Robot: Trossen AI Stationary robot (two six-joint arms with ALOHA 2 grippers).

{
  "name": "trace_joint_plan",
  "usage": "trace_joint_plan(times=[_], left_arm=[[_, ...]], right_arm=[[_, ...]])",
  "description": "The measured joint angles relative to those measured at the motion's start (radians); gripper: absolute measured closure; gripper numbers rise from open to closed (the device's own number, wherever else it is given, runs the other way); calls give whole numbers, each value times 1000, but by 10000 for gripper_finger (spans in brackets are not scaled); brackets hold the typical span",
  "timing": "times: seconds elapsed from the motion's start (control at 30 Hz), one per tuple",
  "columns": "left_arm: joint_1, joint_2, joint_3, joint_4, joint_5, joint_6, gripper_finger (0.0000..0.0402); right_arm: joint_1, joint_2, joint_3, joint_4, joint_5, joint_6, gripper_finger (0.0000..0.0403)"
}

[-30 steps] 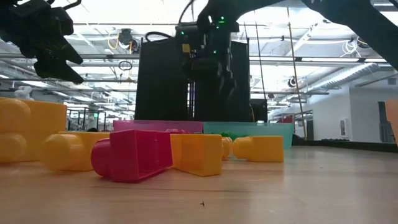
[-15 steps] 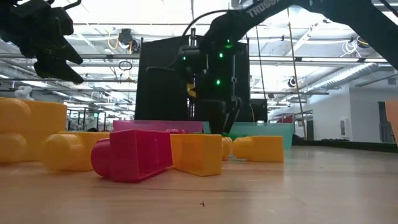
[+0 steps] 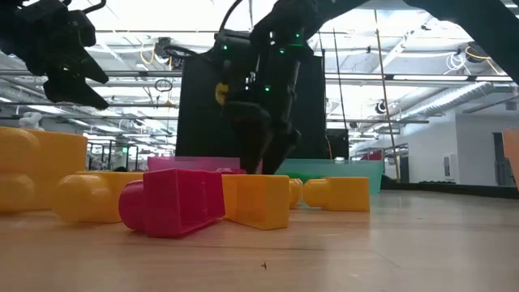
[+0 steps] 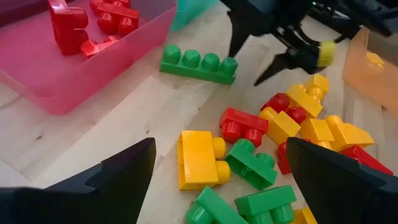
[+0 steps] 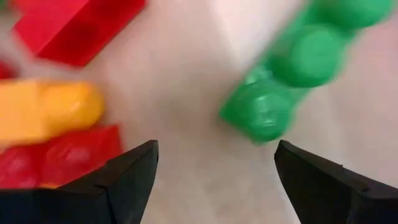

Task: Sort blocks
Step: Put the green game piece into the green bin

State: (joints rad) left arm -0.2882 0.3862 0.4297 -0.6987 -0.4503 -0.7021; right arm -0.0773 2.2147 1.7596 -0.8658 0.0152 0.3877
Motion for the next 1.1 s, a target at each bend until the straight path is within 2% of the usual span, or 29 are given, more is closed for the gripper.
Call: trace_joint_plan(times=[0.17, 0.23, 0.33, 0.57, 0.77, 0.87, 0.93, 1.03, 1.1], left_arm=[[0, 0, 0, 0, 0, 0, 40], [0, 0, 0, 0, 0, 0, 40], [0, 0, 0, 0, 0, 0, 40], [0, 0, 0, 1, 0, 0, 40], [0, 0, 0, 0, 0, 1, 40], [0, 0, 0, 0, 0, 1, 40], [0, 0, 0, -1, 0, 1, 40], [0, 0, 0, -1, 0, 1, 40], [0, 0, 0, 0, 0, 1, 40]], right_arm=[[-6, 0, 58, 8, 152, 154, 89], [-17, 0, 63, 42, 178, 231, 89], [-26, 0, 63, 111, 196, 291, 89], [-27, 72, 63, 142, 205, 283, 89], [-27, 131, 66, 153, 155, 292, 95], [-24, 135, 68, 121, 179, 351, 135], [-20, 136, 68, 111, 201, 360, 190], [-17, 130, 66, 104, 220, 350, 294], [-19, 130, 66, 106, 205, 334, 291]])
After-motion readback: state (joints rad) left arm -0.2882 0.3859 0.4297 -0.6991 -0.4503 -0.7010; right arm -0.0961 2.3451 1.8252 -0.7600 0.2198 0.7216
